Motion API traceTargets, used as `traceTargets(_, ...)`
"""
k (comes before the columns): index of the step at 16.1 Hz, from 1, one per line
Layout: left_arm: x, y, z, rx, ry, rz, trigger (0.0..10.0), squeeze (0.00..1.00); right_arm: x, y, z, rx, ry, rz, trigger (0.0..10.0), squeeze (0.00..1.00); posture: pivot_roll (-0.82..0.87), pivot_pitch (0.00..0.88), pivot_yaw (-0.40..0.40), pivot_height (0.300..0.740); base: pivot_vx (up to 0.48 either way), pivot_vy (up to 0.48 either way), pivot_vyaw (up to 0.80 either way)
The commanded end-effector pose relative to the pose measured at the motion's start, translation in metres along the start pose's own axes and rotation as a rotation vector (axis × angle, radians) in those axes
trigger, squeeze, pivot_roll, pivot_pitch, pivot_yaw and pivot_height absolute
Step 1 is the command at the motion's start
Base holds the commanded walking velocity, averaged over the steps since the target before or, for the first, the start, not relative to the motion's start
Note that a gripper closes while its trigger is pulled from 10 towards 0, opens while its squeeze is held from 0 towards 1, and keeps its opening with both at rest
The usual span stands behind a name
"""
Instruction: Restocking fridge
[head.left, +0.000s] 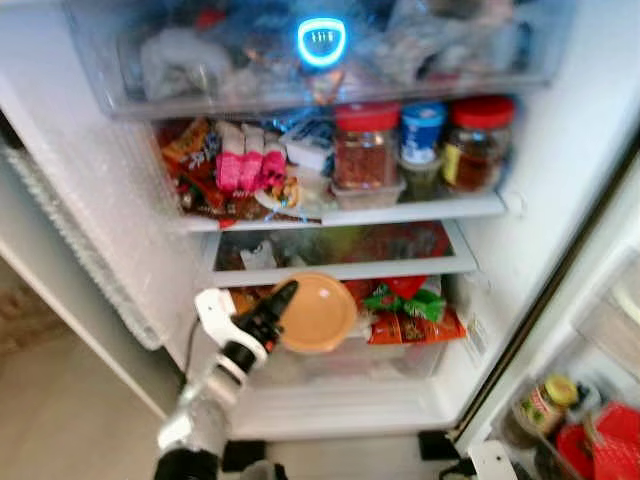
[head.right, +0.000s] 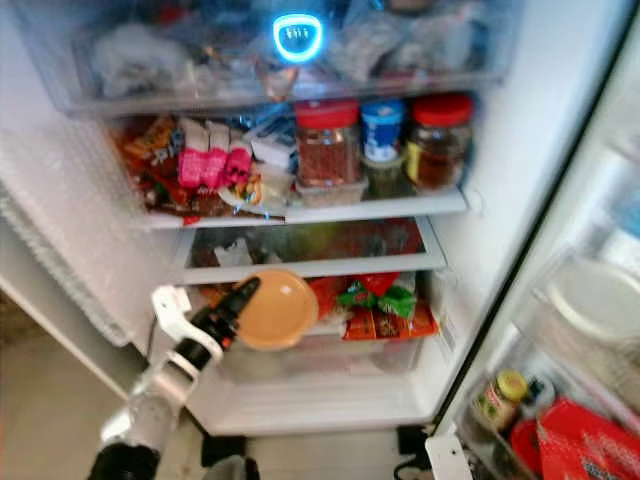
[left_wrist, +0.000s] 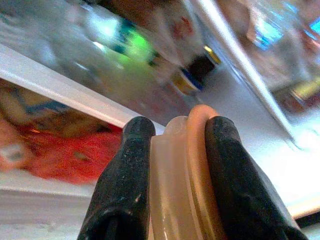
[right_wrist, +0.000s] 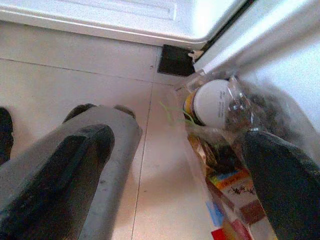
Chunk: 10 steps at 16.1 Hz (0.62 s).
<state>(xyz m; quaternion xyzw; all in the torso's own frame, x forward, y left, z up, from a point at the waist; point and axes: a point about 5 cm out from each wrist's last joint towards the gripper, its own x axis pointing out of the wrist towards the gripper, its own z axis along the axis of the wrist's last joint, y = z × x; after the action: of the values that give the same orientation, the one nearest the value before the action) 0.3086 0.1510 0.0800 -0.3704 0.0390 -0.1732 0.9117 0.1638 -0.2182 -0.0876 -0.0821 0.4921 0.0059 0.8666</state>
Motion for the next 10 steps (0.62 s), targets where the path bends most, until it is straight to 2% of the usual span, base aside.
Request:
traceTargets(1, -0.0032, 0.0049, 0.0062, 0.007, -0.020, 0.017, 10.0, 0.00, 0.0007, 0.0062, 0.0011, 0.011, -0.006, 0.017, 10.0, 0.00, -0.06, 0.000, 0.037, 0.630, 0.270, 0.000, 0.00)
traceTargets(7, -0.0025, 0.0051, 0.0048, -0.019, -0.028, 0.019, 10.0, 0.00, 0.0007, 0.0055, 0.0017, 0.005, -0.006, 0.020, 10.0, 0.00, -0.05, 0.000, 0.032, 0.630, 0.282, 0.000, 0.00)
traceTargets(10, -0.0001, 0.0110, 0.0099, -0.085, -0.080, 0.060, 10.0, 0.00, 0.0007, 0.0054, 0.0020, 0.002, -0.006, 0.023, 10.0, 0.00, -0.06, 0.000, 0.029, 0.630, 0.291, 0.000, 0.00)
